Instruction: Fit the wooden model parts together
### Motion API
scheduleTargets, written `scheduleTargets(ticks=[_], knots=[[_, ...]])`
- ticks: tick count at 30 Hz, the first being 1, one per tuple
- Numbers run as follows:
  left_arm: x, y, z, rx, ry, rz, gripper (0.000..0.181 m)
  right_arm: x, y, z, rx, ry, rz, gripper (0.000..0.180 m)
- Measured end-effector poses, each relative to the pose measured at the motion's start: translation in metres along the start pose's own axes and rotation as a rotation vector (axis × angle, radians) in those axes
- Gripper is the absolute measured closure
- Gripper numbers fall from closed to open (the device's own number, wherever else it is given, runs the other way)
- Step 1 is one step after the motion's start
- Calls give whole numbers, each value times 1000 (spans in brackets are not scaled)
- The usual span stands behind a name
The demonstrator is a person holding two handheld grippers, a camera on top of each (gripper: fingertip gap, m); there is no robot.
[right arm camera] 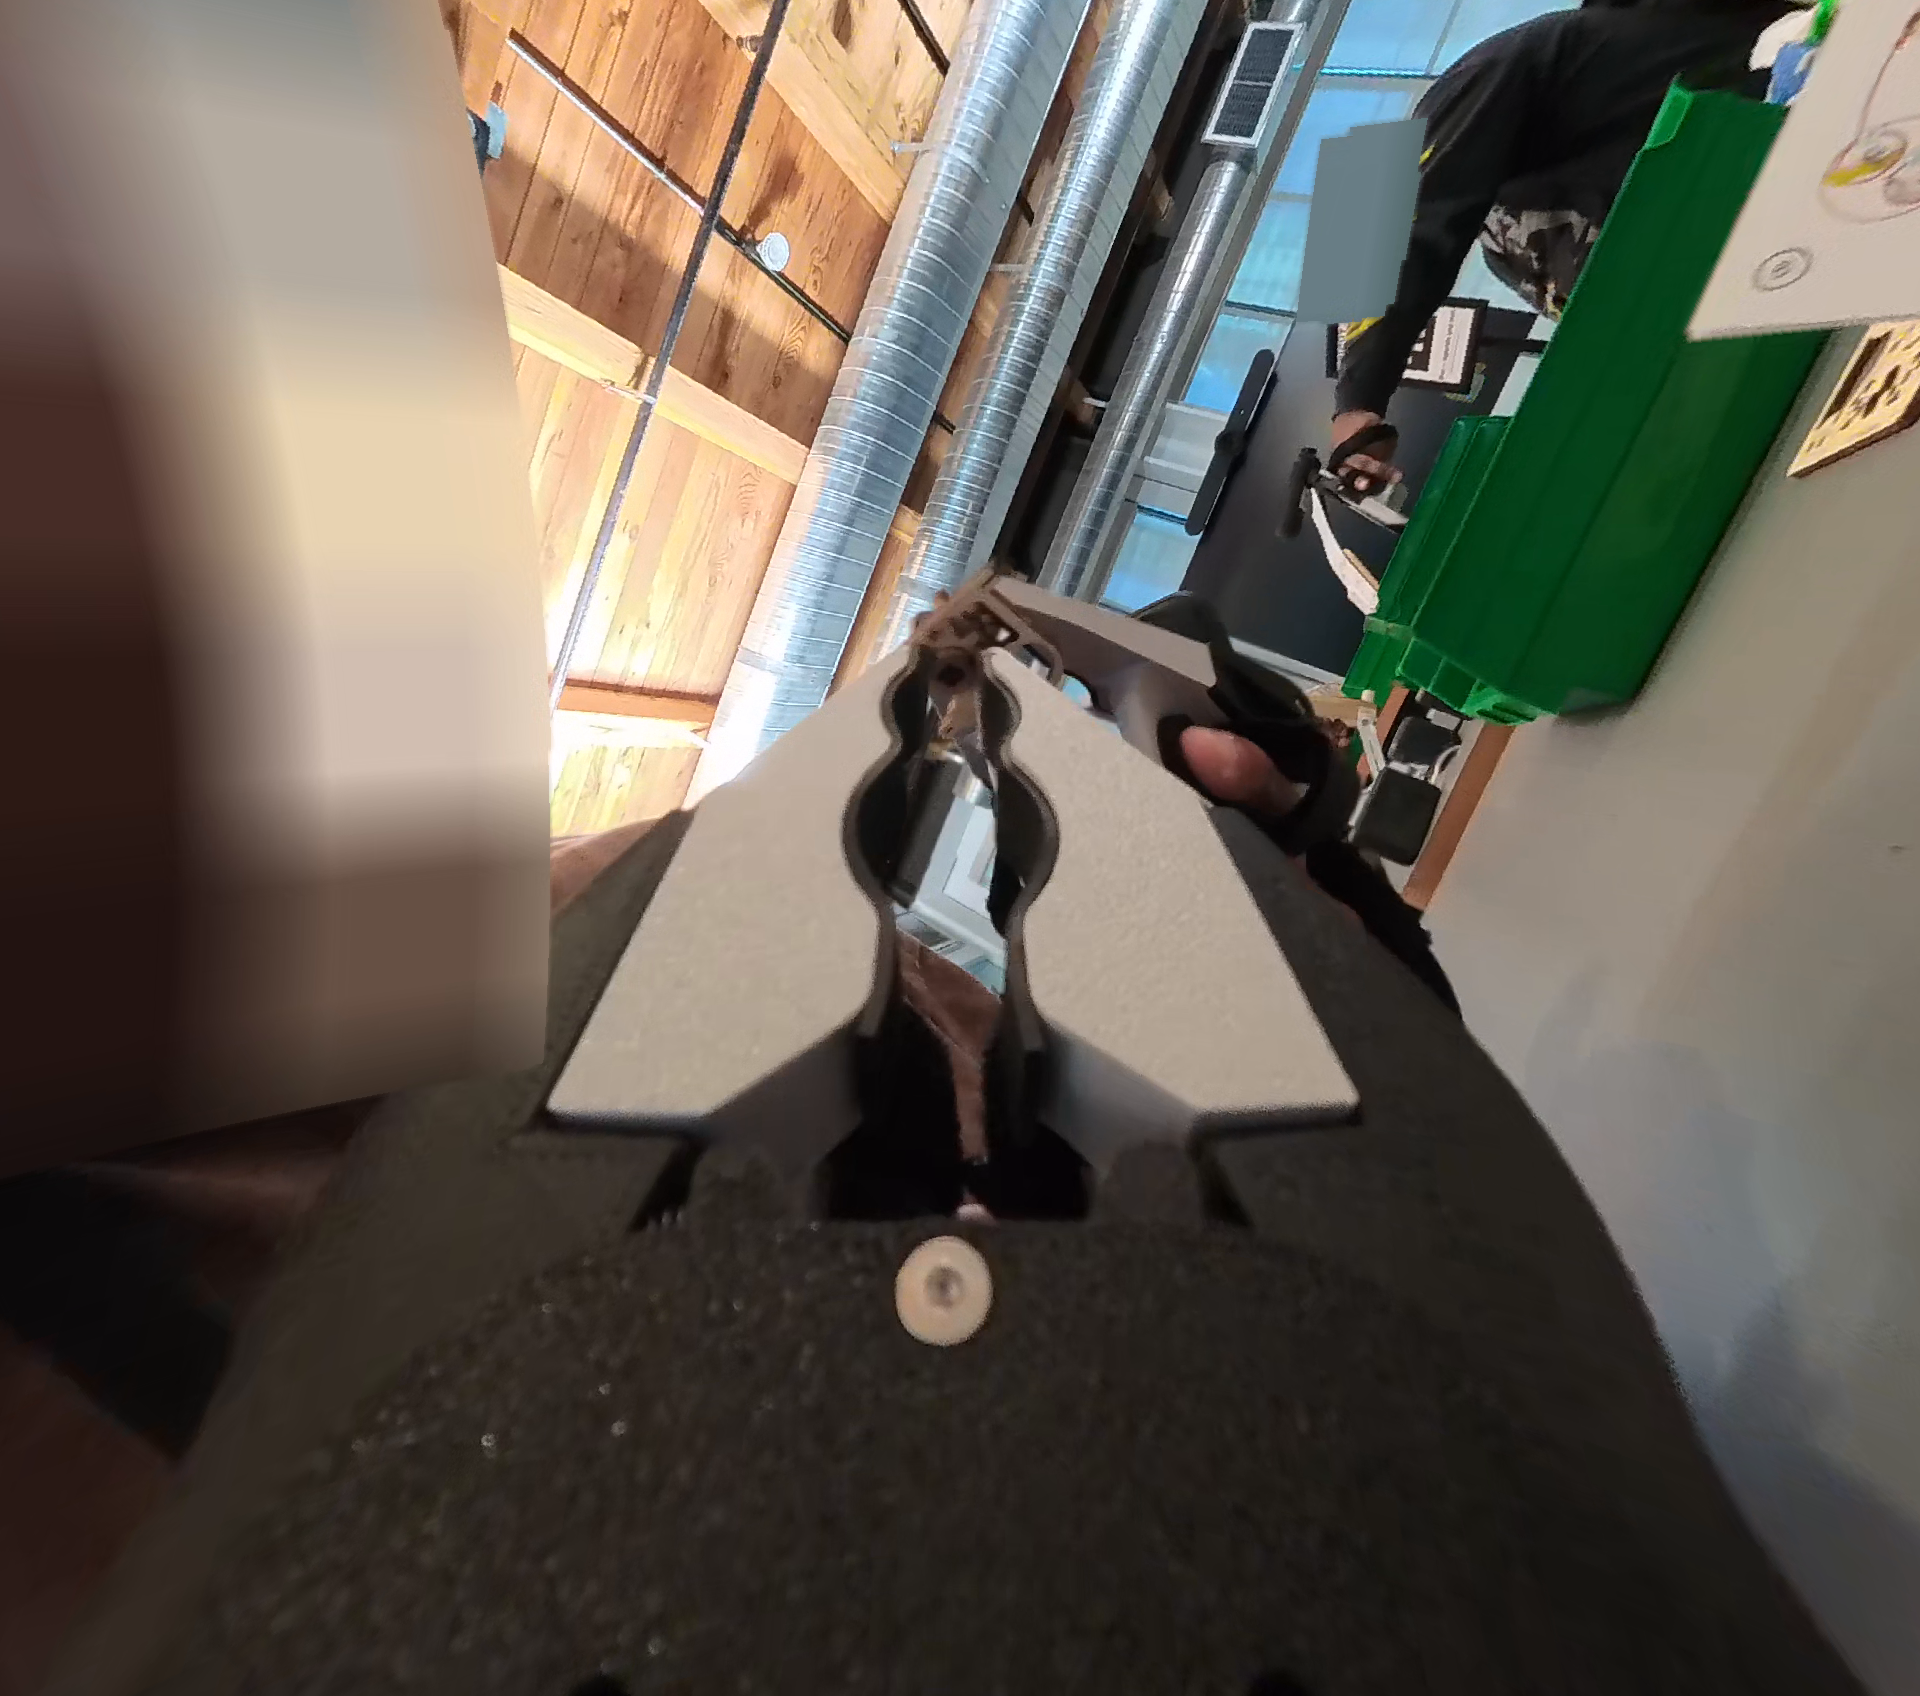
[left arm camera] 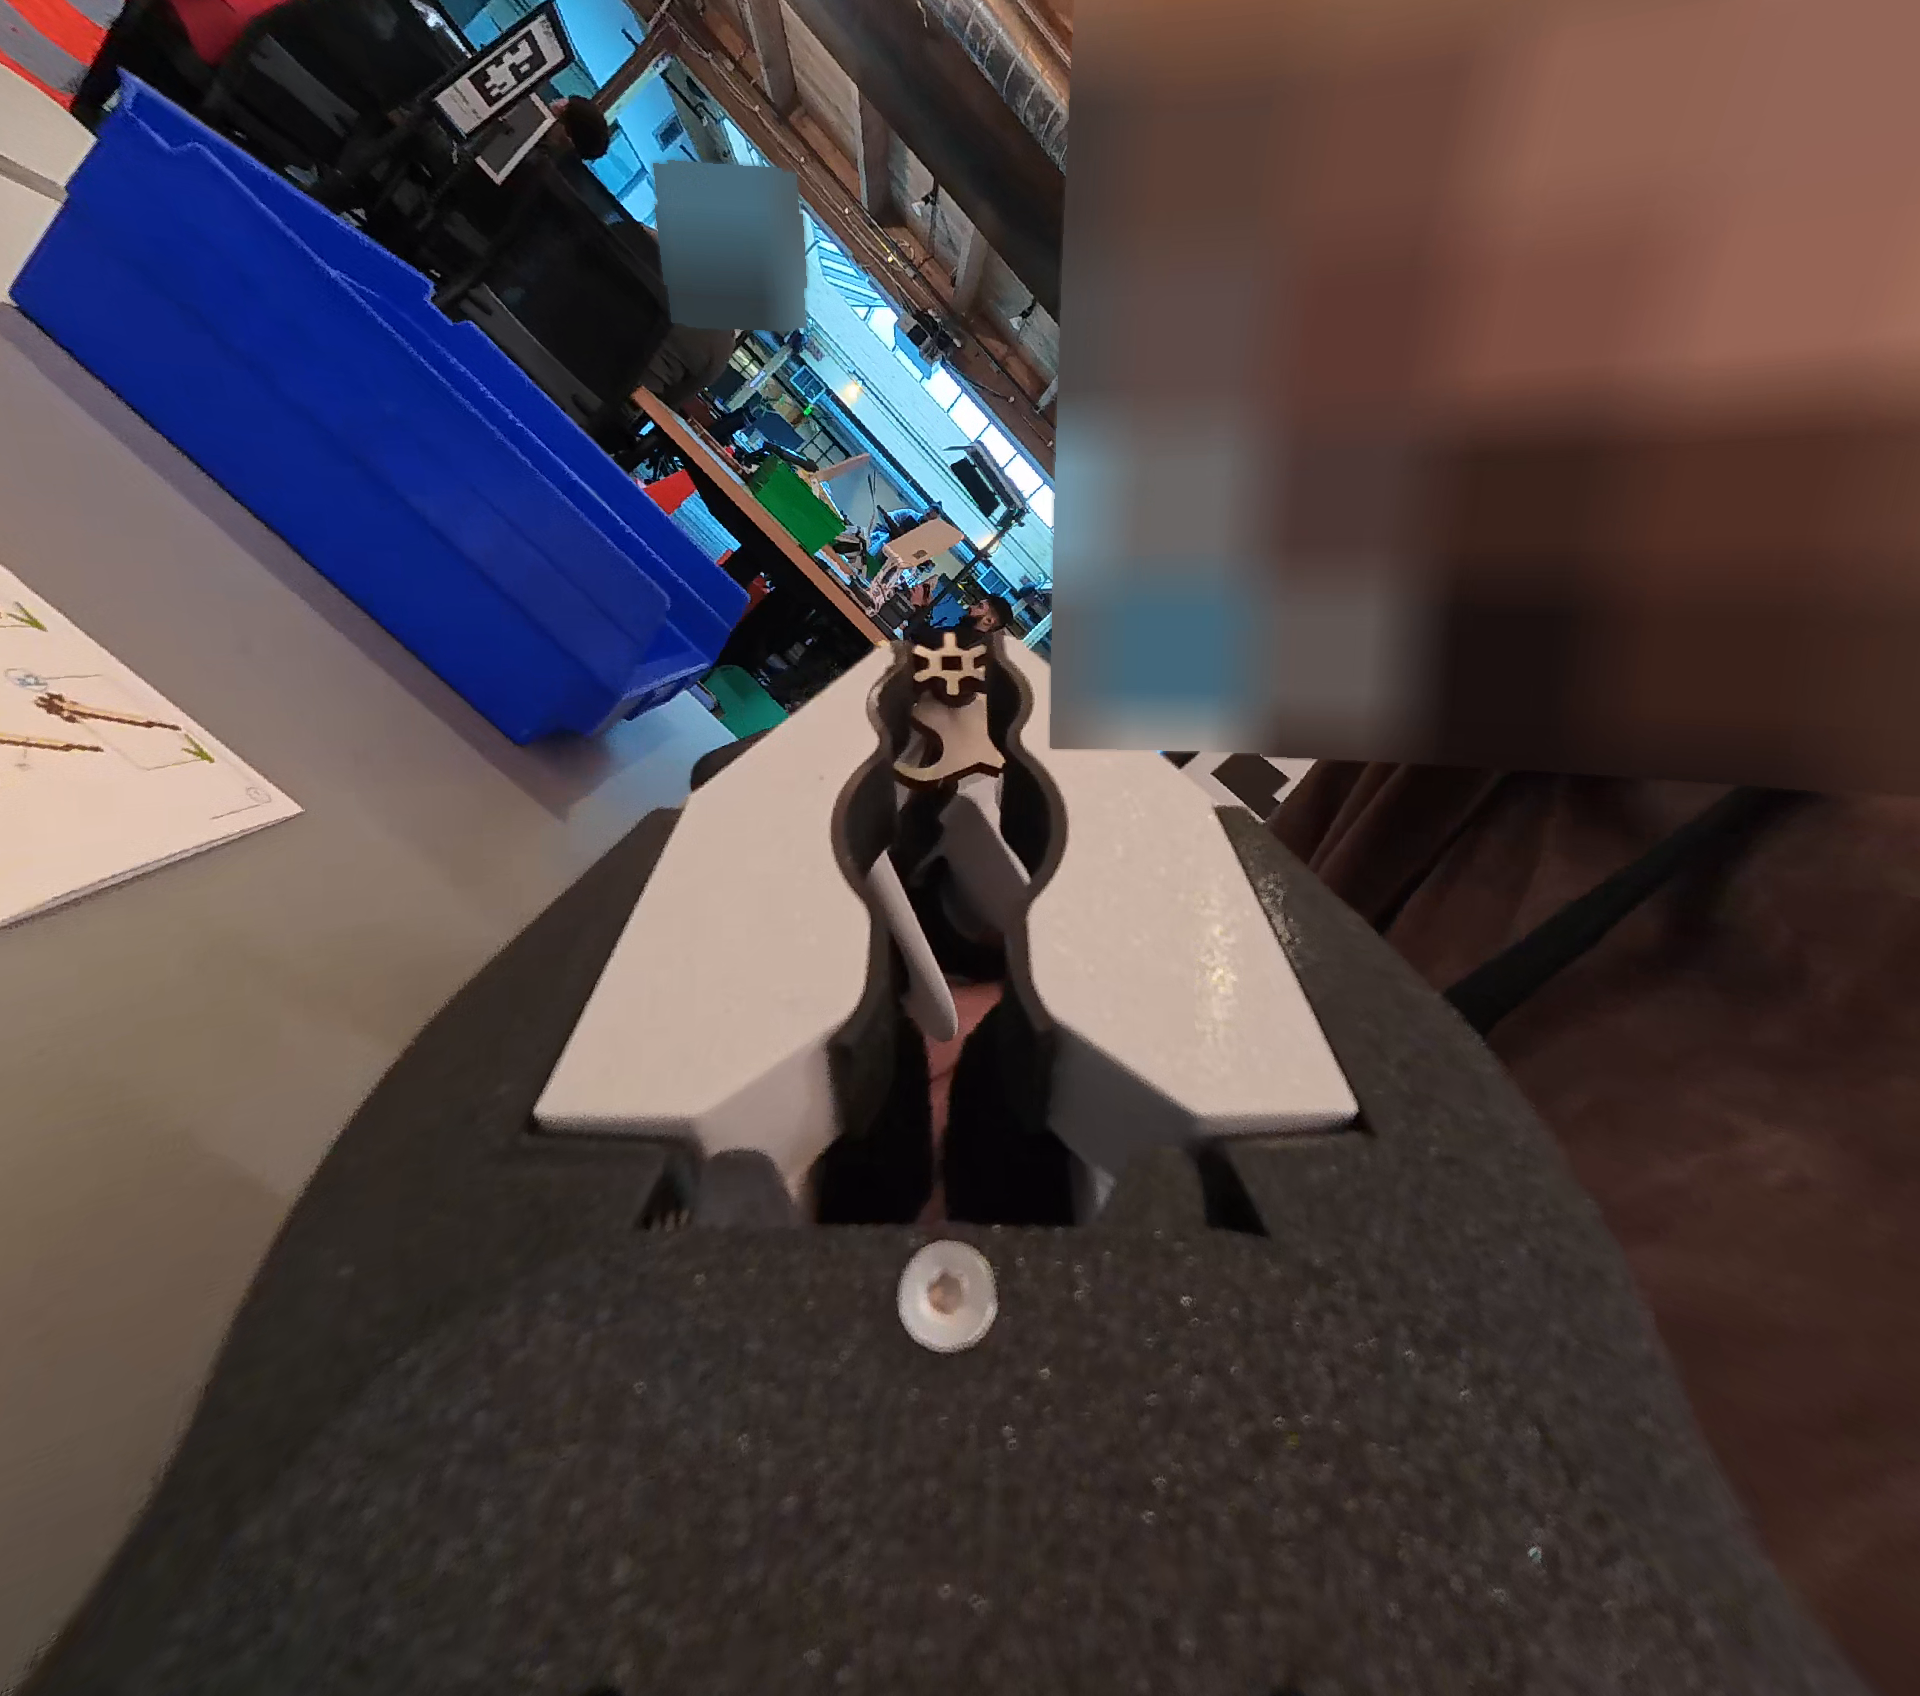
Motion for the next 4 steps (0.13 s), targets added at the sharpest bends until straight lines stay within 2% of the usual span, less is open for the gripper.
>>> scheduleTargets(ticks=[4], knots=[[9,2,-3,-5,-10,20,170,-5,-6,5,-24,14,-26,172]])
Point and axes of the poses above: each gripper's, where its closed fingertips meet, z back along the fingers, y out of its underside, x = y × z across the jaws, the point moved 3 cm from there along z, back along the fingers, and after that the axes turned 2 degrees about y, right-handed, at the moved point
